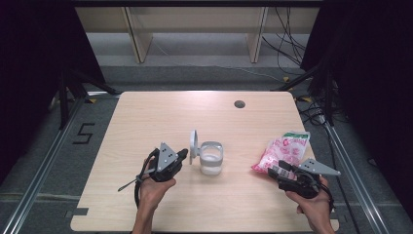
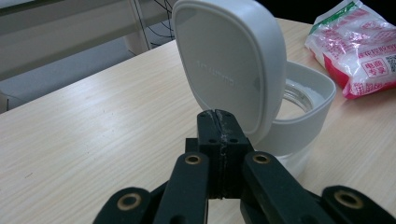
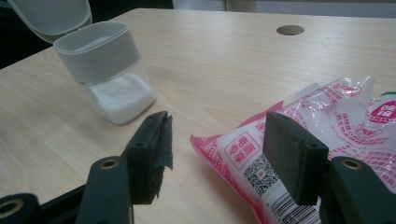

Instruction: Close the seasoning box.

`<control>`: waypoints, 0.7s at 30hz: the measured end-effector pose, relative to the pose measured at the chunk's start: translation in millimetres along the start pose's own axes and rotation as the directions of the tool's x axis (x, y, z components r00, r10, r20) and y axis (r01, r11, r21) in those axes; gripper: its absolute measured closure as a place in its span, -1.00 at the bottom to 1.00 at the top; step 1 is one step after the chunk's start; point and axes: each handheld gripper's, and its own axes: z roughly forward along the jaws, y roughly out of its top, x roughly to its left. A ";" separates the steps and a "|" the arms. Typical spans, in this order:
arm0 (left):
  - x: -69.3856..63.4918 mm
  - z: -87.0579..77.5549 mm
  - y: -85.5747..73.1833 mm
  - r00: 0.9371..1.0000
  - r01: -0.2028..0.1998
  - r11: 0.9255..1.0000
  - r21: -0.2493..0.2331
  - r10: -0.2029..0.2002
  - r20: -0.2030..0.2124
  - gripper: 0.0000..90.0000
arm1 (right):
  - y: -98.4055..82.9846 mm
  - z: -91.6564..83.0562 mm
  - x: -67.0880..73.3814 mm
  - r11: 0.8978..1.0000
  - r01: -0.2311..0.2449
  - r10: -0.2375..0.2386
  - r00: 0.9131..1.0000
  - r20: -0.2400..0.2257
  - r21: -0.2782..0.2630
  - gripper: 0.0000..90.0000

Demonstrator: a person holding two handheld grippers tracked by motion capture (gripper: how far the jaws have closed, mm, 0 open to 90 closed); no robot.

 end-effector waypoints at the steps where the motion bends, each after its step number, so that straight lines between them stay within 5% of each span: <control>1: -0.6 0.3 1.6 1.000 -0.005 1.000 0.002 0.005 0.001 0.99 | 0.1 -0.3 0.3 1.000 0.001 -0.001 1.000 -0.002 -0.001 -0.08; 2: -1.4 0.9 3.3 1.000 0.000 1.000 -0.006 0.000 0.006 0.98 | -0.1 -0.9 3.8 1.000 -0.031 0.031 1.000 -0.002 0.000 -0.08; 5: -3.2 1.7 6.8 1.000 0.001 1.000 -0.010 -0.001 0.007 0.99 | -0.7 -1.0 3.6 1.000 -0.020 0.020 1.000 -0.001 0.008 -0.09; 6: -5.3 1.5 7.0 1.000 0.028 1.000 0.000 -0.028 0.013 0.99 | -0.8 -1.3 3.6 1.000 -0.017 0.017 1.000 0.006 0.012 -0.09; 7: -3.5 3.2 8.6 1.000 -0.002 1.000 -0.021 0.002 0.024 0.98 | -0.7 -0.9 2.1 1.000 0.004 -0.004 1.000 0.004 0.005 -0.11; 9: -6.9 2.5 10.4 1.000 0.014 1.000 -0.006 -0.014 0.024 0.98 | -1.2 -0.6 2.0 1.000 0.005 -0.005 1.000 0.003 0.008 -0.12; 10: -5.7 4.0 11.7 1.000 -0.009 1.000 -0.021 0.009 0.029 0.98 | -1.6 -0.3 2.0 1.000 0.005 -0.005 1.000 0.004 0.002 -0.13; 12: -8.8 3.0 13.0 0.999 0.016 1.000 -0.007 -0.015 0.028 0.98 | -1.8 -1.0 2.3 1.000 -0.003 0.003 1.000 0.007 0.009 -0.15; 21: -11.0 3.0 18.4 0.999 -0.002 1.000 -0.017 0.002 0.032 0.98 | -3.5 -0.9 2.7 1.000 0.013 -0.013 1.000 0.013 0.000 -0.17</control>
